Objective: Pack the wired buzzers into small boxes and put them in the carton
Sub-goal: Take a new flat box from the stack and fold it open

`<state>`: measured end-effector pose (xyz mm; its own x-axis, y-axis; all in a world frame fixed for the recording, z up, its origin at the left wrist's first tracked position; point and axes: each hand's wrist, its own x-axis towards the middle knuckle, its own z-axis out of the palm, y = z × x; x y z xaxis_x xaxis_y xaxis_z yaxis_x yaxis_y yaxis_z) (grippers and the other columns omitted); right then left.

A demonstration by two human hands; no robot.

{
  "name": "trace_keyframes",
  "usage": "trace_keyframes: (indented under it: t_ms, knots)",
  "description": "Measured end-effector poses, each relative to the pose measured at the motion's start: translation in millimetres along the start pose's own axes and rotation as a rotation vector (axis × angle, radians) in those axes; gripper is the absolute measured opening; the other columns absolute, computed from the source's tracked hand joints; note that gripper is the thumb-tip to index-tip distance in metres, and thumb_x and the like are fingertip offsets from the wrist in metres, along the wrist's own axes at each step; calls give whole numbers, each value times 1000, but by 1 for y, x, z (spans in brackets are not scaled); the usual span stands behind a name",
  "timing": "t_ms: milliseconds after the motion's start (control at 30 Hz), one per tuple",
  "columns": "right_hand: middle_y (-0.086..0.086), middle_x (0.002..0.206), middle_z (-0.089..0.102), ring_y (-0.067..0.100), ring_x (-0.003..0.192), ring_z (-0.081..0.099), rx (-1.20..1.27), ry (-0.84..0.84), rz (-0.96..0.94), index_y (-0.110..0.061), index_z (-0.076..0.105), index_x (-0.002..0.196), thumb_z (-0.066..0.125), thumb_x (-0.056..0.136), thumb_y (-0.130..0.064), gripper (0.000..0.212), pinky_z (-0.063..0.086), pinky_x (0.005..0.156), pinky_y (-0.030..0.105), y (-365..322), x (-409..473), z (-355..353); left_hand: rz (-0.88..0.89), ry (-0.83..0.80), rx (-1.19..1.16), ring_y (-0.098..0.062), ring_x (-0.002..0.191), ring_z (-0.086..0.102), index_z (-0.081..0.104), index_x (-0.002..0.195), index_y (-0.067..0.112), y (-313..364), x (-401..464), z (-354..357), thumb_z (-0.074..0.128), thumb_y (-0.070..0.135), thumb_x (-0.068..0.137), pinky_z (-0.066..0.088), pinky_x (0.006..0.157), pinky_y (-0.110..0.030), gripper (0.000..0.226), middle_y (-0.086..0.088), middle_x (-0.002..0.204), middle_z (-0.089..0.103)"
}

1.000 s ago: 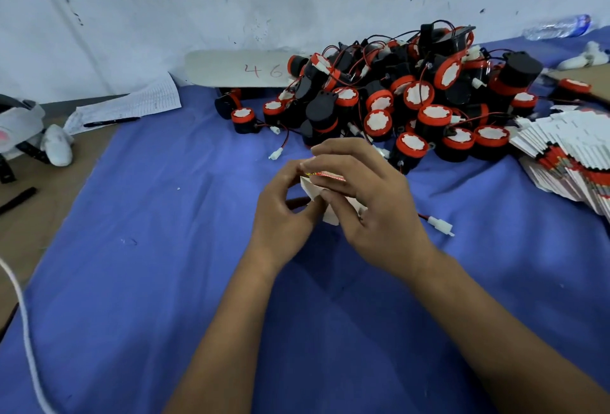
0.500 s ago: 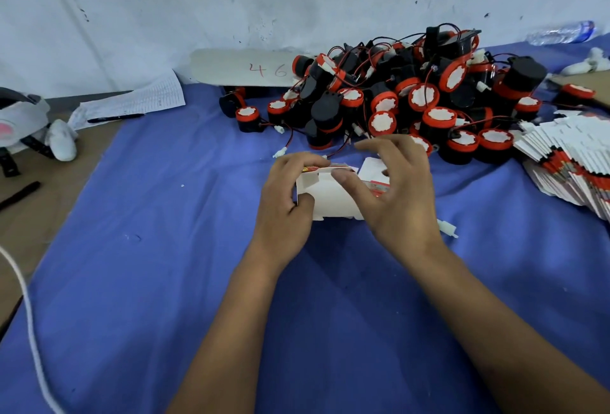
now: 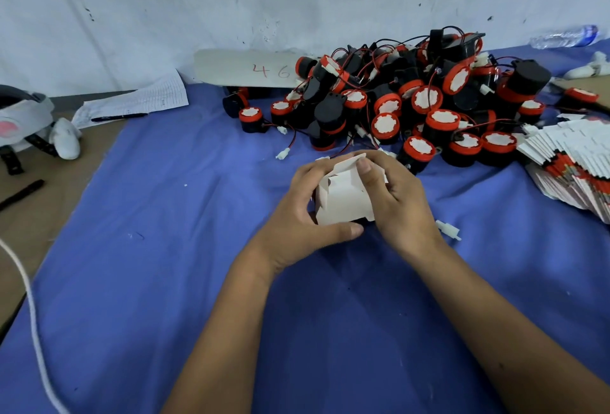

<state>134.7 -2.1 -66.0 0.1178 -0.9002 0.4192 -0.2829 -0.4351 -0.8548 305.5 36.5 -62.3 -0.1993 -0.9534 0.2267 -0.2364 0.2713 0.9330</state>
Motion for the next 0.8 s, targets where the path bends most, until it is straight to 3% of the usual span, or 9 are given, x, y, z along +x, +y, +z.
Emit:
trace_keyframes:
  t_ms: [133,233,333,467,567,633,700,800]
  knots:
    - [-13,113,68,10,113,61,-35,-26,-14,-29,68,119,48,107,-42,27,52,91,33,1,0,1,57,124,54,-17,134,53,58,140,28,-5,3,1,86,8,79,54,105,-44,71,6,140,59]
    - [-15,124,65,2,121,54,-101,-77,-40,-32,66,126,45,106,-45,31,44,94,15,1,-1,2,62,217,42,-17,130,58,62,138,22,-10,7,-1,73,0,91,53,106,-46,54,5,137,64]
    - [-17,130,59,-7,123,50,-115,-125,-41,-41,60,132,43,104,-53,35,37,92,4,0,-2,4,84,335,129,-11,122,62,66,130,27,-10,8,2,68,14,96,56,100,-39,36,13,128,68]
    - [-14,136,55,4,122,55,-45,-201,-69,-28,58,141,51,102,-48,44,49,97,24,1,-3,4,83,461,174,3,107,64,62,118,42,-8,9,3,62,33,93,52,82,-13,26,32,114,65]
    - [-16,134,57,8,106,61,-5,-182,-89,-25,62,137,58,103,-32,35,53,85,32,0,-4,5,93,438,174,10,112,60,63,117,41,-10,9,0,61,25,94,48,85,-9,28,38,113,64]
    - [-13,131,62,7,109,63,-38,-113,-113,-21,67,130,61,102,-24,29,55,79,32,0,-3,5,124,384,235,2,121,58,66,124,33,-14,9,0,64,19,97,50,96,-19,31,28,121,66]
    - [-8,127,66,11,116,63,-83,-32,-124,-19,71,124,64,101,-25,26,57,82,36,2,-2,5,158,335,307,-7,127,56,63,136,24,-17,10,2,66,11,98,48,105,-27,40,13,132,64]
    - [-8,125,70,10,119,63,-102,48,-106,-19,75,119,64,101,-30,24,59,85,43,3,-3,4,155,327,367,4,129,48,49,151,24,-19,10,6,67,12,98,39,102,-9,57,8,145,54]
